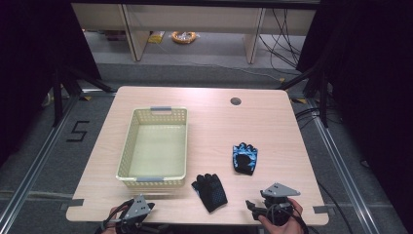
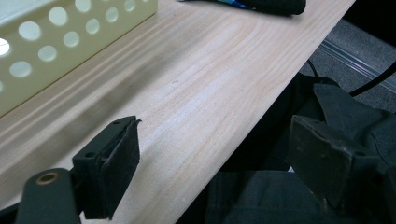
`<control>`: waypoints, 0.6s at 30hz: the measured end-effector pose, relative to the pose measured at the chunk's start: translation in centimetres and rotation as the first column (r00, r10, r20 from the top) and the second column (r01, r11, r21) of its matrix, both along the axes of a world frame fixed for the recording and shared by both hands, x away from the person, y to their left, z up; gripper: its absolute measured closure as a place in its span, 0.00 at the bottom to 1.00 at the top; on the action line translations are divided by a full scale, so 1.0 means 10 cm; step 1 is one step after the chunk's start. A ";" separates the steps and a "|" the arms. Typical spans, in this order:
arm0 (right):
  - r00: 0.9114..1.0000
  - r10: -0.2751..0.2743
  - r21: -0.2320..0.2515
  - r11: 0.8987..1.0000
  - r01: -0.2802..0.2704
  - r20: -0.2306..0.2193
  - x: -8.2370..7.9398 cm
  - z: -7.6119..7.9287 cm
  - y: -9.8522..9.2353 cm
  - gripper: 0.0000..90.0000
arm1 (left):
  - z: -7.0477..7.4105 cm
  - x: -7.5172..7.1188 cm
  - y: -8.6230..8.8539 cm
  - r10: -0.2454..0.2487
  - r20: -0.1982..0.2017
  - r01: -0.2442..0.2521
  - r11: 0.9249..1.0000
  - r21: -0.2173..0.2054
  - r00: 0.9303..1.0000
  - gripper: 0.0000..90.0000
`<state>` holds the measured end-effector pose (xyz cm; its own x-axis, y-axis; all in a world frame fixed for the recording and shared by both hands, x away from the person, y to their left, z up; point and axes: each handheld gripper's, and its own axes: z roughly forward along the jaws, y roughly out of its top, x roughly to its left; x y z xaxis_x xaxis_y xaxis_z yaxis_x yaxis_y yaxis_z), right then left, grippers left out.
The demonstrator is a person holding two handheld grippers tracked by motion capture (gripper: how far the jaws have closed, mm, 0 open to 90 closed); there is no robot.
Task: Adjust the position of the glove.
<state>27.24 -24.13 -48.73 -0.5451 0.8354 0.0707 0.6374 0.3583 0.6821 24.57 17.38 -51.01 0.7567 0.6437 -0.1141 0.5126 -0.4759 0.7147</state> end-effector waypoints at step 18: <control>0.998 0.059 -0.003 0.998 -0.059 0.030 0.13 -0.01 0.27 0.42 | 0.00 0.00 -0.01 0.003 0.003 -0.003 1.000 0.003 1.000 0.18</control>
<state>28.54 -21.46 -48.79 -0.5954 0.8018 0.0514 0.5942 0.3964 0.6998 24.58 17.30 -51.02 0.7548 0.6467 -0.1099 0.5122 -0.4765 0.7146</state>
